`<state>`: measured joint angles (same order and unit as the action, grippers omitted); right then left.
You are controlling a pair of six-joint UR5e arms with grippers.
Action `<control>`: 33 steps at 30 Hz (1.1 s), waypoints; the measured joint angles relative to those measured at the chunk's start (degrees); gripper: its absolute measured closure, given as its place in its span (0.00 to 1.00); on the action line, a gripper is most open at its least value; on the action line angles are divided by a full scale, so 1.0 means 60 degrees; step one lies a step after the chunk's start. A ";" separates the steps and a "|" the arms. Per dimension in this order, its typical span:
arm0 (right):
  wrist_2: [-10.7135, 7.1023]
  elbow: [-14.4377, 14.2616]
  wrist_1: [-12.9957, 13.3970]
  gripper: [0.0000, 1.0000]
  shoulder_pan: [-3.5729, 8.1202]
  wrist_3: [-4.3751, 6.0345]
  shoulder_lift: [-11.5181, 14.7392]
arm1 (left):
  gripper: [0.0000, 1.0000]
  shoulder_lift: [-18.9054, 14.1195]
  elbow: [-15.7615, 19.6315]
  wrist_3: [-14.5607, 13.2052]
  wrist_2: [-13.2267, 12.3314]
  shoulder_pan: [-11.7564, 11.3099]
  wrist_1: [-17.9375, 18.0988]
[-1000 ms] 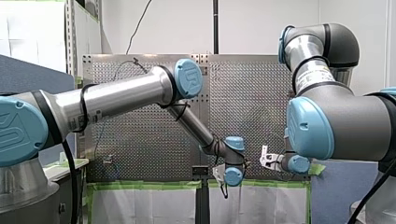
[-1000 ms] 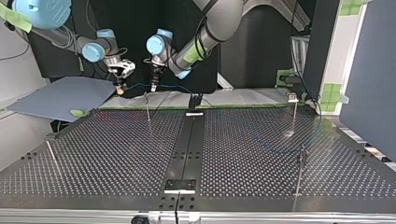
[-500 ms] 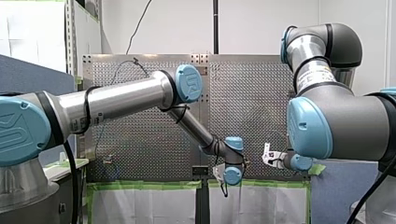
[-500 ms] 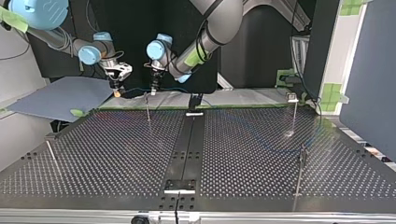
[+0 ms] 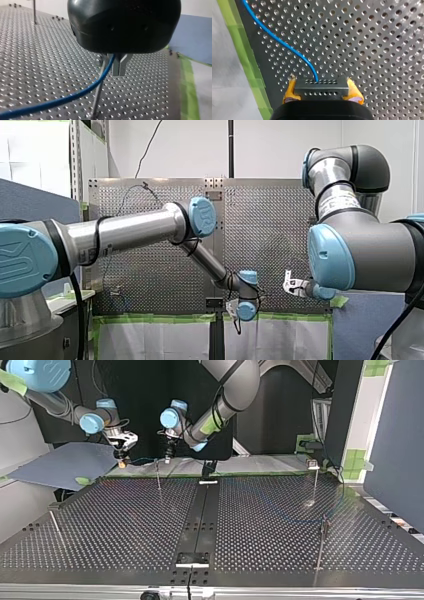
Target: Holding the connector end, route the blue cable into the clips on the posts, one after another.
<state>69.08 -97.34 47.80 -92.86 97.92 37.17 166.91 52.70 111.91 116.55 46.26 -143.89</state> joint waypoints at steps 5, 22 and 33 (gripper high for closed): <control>-0.0063 0.0074 -0.0057 1.00 0.0054 -0.0004 -0.0002 | 0.98 0.0109 -0.0303 0.0008 -0.0043 -0.0050 -0.0251; -0.0347 0.0218 0.0053 1.00 0.0053 -0.0065 -0.0023 | 0.98 0.0111 -0.0590 0.0163 -0.0480 -0.0291 -0.0163; -0.0462 0.0510 0.0086 1.00 0.0085 -0.0015 -0.0111 | 0.98 0.0179 -0.1008 0.0359 -0.0665 -0.0512 -0.0255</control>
<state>66.30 -94.28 48.32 -92.35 97.83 36.50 167.98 46.65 114.06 112.56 43.19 -145.42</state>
